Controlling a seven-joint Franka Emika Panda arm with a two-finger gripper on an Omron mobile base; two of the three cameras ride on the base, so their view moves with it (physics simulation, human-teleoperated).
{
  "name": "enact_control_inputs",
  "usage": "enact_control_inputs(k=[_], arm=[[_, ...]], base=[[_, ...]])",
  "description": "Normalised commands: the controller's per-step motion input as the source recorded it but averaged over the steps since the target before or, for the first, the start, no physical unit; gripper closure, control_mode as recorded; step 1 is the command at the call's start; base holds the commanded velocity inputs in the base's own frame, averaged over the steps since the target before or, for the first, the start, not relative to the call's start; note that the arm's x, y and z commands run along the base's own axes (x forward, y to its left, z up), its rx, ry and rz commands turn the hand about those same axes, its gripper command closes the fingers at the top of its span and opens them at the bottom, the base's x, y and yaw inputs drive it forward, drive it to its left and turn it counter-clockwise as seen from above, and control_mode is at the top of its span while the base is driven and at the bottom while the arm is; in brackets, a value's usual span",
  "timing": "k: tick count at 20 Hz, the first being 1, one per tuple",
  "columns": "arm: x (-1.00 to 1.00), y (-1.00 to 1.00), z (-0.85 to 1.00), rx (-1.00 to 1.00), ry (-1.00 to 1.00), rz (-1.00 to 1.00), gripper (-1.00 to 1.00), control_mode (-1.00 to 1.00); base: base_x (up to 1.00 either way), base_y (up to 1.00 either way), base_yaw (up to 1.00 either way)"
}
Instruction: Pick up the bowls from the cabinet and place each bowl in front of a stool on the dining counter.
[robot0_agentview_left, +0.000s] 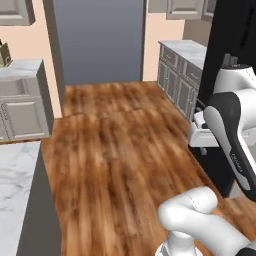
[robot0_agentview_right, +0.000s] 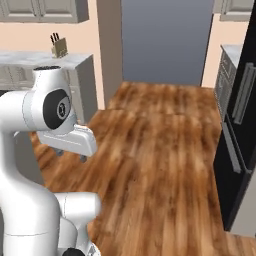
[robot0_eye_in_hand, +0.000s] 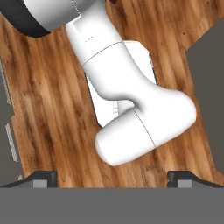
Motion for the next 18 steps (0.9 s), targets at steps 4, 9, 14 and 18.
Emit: enact_control_inputs(k=[4,9,14,18], arm=[[0.0,0.0,0.0,0.0,0.0,0.0,-1.0,1.0],[0.0,0.0,0.0,0.0,0.0,0.0,-1.0,1.0],[0.0,0.0,0.0,0.0,0.0,0.0,-1.0,1.0],[0.0,0.0,0.0,0.0,0.0,0.0,-1.0,1.0]], base=[[1.0,0.0,-0.08],[1.0,0.0,-0.09],[1.0,0.0,-0.08],[1.0,0.0,-0.01]])
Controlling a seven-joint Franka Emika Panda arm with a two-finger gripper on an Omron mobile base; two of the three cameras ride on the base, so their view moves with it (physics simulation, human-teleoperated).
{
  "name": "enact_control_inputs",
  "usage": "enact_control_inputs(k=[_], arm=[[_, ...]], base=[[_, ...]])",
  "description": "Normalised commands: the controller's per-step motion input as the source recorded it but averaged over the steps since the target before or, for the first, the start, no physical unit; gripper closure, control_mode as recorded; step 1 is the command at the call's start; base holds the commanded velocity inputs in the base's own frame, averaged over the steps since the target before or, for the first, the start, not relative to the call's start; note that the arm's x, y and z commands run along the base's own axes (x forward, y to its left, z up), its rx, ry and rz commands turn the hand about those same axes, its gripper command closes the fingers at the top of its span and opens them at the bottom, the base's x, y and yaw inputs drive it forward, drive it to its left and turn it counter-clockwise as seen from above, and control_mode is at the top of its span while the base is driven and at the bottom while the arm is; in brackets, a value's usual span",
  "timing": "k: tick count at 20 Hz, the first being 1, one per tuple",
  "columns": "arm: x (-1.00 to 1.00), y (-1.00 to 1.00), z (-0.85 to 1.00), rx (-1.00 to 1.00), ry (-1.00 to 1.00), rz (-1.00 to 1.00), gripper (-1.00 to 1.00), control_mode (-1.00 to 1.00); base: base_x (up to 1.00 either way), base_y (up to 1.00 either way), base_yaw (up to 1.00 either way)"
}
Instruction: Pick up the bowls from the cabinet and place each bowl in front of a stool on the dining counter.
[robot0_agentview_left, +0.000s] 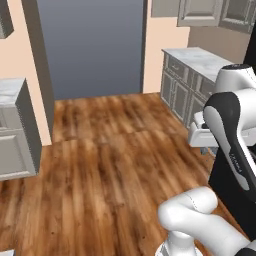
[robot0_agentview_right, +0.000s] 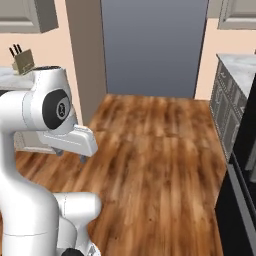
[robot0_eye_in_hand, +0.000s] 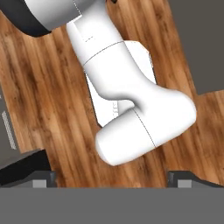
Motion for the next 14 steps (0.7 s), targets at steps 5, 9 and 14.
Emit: enact_control_inputs(k=[5,9,14], arm=[[0.0,0.0,0.0,0.0,0.0,0.0,-1.0,1.0],[0.0,0.0,0.0,0.0,0.0,0.0,-1.0,1.0],[0.0,0.0,0.0,0.0,0.0,0.0,-1.0,1.0]], base=[[1.0,0.0,-0.01],[1.0,0.0,-0.02],[1.0,0.0,0.0]])
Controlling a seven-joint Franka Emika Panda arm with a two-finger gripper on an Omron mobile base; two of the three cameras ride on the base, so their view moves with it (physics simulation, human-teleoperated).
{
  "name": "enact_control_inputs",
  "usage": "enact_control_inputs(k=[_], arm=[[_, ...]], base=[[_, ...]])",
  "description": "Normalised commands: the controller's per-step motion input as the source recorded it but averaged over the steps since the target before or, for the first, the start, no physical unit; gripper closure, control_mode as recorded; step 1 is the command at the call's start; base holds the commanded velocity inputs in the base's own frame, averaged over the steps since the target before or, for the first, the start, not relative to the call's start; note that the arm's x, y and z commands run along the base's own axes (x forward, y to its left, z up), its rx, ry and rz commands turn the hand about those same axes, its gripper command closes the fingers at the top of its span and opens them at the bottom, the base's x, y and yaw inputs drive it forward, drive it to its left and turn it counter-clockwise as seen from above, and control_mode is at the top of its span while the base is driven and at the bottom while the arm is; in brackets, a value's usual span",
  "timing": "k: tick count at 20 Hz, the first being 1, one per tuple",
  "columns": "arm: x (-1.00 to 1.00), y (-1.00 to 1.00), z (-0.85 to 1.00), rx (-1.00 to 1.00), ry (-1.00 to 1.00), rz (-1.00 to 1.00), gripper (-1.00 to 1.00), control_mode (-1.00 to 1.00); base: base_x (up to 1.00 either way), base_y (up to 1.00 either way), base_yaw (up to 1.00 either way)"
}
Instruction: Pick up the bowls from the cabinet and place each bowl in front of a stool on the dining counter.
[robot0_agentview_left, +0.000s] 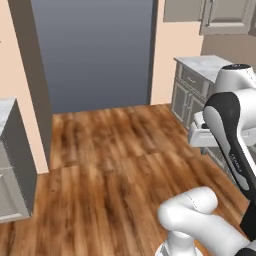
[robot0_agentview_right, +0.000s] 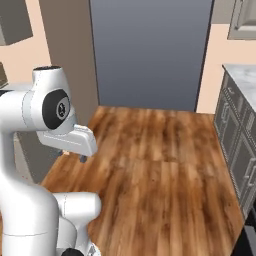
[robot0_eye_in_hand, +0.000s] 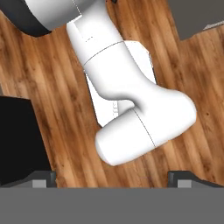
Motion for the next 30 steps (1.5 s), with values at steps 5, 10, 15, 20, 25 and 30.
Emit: enact_control_inputs(k=[5,10,15,20,25,30], arm=[[0.0,0.0,0.0,0.0,0.0,0.0,-1.0,1.0],[0.0,0.0,0.0,0.0,0.0,0.0,-1.0,1.0],[0.0,0.0,0.0,0.0,0.0,0.0,-1.0,1.0],[0.0,0.0,0.0,0.0,0.0,0.0,-1.0,1.0],[0.0,0.0,0.0,0.0,0.0,0.0,-1.0,1.0],[0.0,0.0,0.0,0.0,0.0,0.0,-1.0,1.0]], base=[[1.0,-0.01,0.0],[1.0,0.0,0.0],[1.0,0.0,-0.01],[1.0,0.0,-0.02],[1.0,0.0,-0.07],[1.0,0.0,-0.16]])
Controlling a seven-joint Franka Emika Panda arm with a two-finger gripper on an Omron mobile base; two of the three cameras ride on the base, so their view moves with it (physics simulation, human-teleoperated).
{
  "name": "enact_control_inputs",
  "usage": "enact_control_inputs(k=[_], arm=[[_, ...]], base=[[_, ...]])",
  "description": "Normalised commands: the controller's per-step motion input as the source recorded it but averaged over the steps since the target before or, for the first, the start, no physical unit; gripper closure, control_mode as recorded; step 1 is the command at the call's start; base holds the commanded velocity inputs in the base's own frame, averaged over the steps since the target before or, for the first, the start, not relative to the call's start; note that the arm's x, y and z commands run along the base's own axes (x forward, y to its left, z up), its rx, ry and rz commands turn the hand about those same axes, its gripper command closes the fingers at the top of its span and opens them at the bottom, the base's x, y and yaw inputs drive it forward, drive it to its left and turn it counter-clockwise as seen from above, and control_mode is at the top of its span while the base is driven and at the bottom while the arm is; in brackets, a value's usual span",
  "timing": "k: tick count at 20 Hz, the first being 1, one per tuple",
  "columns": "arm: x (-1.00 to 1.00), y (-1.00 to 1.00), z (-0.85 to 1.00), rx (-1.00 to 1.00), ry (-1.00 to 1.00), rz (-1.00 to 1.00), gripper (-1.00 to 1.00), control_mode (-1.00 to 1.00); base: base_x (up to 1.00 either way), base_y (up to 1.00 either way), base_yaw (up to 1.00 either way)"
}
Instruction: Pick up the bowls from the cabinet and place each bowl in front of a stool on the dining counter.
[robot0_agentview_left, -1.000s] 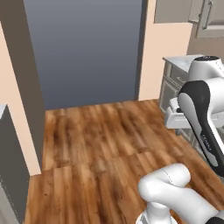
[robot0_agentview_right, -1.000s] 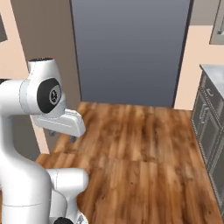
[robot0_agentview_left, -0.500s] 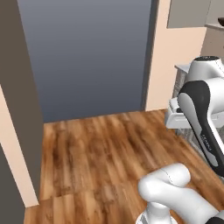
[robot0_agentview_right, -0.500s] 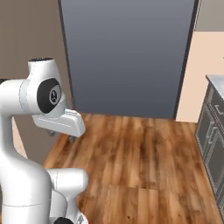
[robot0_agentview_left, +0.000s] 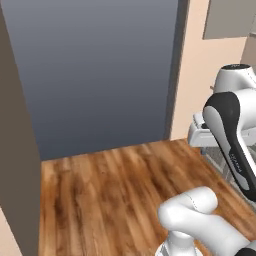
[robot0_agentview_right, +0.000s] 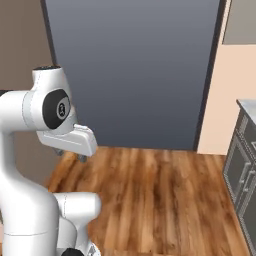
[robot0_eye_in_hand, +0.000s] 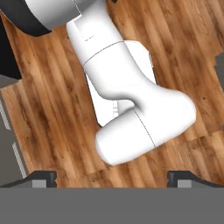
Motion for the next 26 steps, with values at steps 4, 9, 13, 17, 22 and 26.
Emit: enact_control_inputs(k=[4,9,13,17,22,26], arm=[[0.0,0.0,0.0,0.0,0.0,0.0,-1.0,1.0],[0.0,0.0,0.0,0.0,0.0,0.0,-1.0,1.0],[0.0,0.0,0.0,0.0,0.0,0.0,-1.0,1.0],[0.0,0.0,0.0,0.0,0.0,0.0,-1.0,1.0],[0.0,0.0,0.0,0.0,0.0,0.0,-1.0,1.0],[0.0,0.0,0.0,0.0,0.0,0.0,-1.0,1.0]], base=[[1.0,0.0,-0.35],[1.0,-0.03,-0.51],[0.96,0.0,-0.62],[0.92,0.01,-0.63],[0.89,0.02,-0.62],[0.79,0.1,-0.69]])
